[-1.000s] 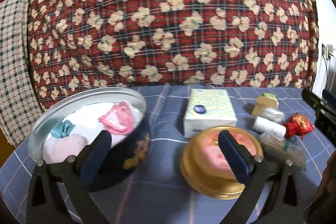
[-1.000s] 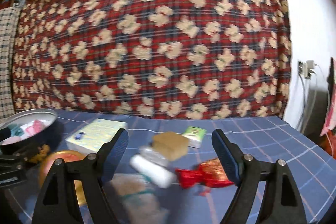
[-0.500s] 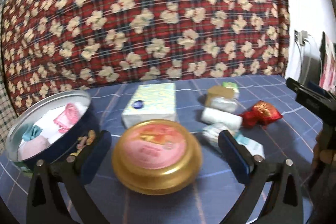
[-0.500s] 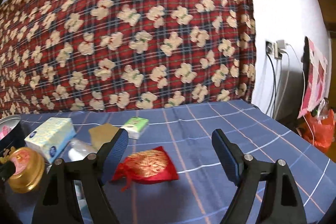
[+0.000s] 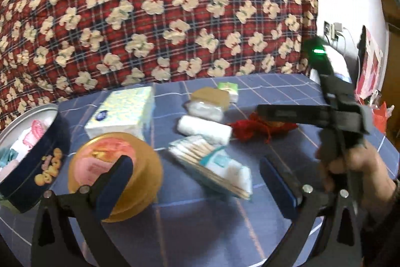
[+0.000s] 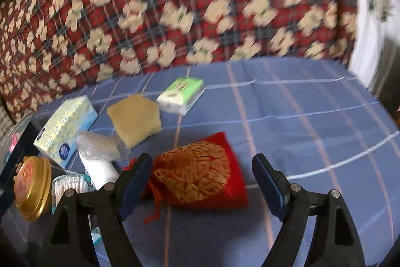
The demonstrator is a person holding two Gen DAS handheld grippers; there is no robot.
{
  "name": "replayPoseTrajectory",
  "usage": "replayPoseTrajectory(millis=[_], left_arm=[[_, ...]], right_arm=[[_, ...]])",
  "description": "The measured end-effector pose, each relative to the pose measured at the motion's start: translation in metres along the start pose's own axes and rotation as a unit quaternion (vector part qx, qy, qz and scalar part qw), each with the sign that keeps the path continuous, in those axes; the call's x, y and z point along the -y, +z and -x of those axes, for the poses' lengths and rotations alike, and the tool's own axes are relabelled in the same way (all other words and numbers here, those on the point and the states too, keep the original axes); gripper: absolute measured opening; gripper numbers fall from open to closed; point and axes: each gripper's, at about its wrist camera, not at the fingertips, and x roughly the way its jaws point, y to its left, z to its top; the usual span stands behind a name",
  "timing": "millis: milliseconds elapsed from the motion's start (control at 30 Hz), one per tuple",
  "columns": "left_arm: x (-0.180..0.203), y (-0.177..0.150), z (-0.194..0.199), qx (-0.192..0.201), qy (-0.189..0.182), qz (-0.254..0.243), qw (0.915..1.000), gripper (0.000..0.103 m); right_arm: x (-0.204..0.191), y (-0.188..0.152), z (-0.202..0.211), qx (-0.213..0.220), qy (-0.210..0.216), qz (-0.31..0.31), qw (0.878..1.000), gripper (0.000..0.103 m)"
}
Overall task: Organize soft objects
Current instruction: 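Grasp the red satin pouch with the right tool while the left tool grasps the cotton-swab pack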
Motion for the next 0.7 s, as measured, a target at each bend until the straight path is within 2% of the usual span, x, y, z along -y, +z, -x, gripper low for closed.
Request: replayPoseTrajectory(millis=[133,167,200,233,300,367,533,700], left_arm=[[0.011,0.001,-0.005,-0.011,-0.002,-0.011,0.9999,0.103],[0.013,0.001,-0.007,-0.017,-0.005,-0.011,0.9998,0.103],[0.014,0.000,-0.009,-0.022,-0.008,-0.009,0.9997,0.103],[0.015,0.000,-0.011,-0.026,-0.009,-0.006,0.9996,0.103],[0.016,0.000,-0.013,-0.027,-0.011,0.001,0.9996,0.103],[0.019,-0.001,-0.014,-0.026,-0.012,0.006,0.9996,0.103],[0.026,0.000,-0.021,-0.030,0.000,0.025,0.9992,0.103],[0.035,0.000,-0.034,-0.050,0.032,0.043,0.9973,0.100]], right_arm=[[-0.004,0.003,-0.030,-0.061,0.017,0.008,0.998,0.083],[-0.004,0.002,-0.036,-0.077,0.025,0.005,0.997,0.079],[-0.001,0.002,-0.038,-0.080,0.034,-0.005,0.996,0.073],[0.002,0.001,-0.038,-0.083,0.043,-0.013,0.996,0.057],[0.006,0.001,-0.036,-0.082,0.053,-0.021,0.995,0.045],[0.005,-0.001,-0.032,-0.081,0.057,-0.009,0.995,0.028],[0.009,-0.003,-0.009,-0.044,0.064,-0.013,0.997,0.026],[0.017,0.006,0.022,0.042,0.054,-0.021,0.997,0.026]])
